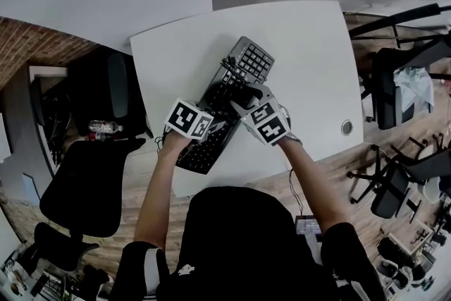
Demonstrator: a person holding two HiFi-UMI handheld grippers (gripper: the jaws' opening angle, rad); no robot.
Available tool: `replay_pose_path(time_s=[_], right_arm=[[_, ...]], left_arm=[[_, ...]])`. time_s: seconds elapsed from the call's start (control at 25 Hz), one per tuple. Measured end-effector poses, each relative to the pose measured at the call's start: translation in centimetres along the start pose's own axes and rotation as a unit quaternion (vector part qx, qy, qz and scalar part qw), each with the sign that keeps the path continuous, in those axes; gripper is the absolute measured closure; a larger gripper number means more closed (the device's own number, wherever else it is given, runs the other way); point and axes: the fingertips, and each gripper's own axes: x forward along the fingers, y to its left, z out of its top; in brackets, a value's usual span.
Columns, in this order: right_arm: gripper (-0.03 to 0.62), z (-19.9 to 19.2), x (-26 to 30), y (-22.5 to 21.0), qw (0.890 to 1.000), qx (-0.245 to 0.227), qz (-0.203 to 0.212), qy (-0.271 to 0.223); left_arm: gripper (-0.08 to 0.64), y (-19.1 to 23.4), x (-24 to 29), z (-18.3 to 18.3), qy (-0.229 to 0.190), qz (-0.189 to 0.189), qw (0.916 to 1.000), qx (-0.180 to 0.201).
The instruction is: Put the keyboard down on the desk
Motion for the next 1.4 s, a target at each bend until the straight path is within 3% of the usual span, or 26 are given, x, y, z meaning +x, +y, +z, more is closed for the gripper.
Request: replay_pose_path(time_s=[0.32,0.48,0.64,0.76,1.12,1.4], right_arm=[[0.364,-0.8,0.1,-0.3,1.0,0.019,-0.012,0.005],[0.364,-1.0,0.2,-0.4,1.0,0.024,-0.013,0.009],[0.364,-1.2,0.4,-0.6,1.0,0.02,-0.018,0.015],[0.364,-1.2,0.6,-0.8,0.999,0.022,-0.019,0.015],[0.364,-0.7,0.4,-0.4,1.0,0.02,-0.009,0.012],[0.364,0.5,0.5,1.9,0.999,-0.023,0.021,0.007]], left_arm=[[0.216,1.2,-0.9,-0.3,-0.036,0.046,0.9983,-0.01],[0.216,1.4,-0.7,-0.4,-0.044,0.048,0.9978,-0.01],[0.211,2.5,-1.4,-0.6,-0.051,0.105,0.9931,0.009],[0.265,3.3,-2.3,-0.4,-0.07,0.136,0.9881,0.014],[0.286,3.5,-2.1,-1.1,-0.073,0.159,0.9844,0.018],[0.4,3.4,-3.3,-1.2,-0.068,0.181,0.9801,0.046]])
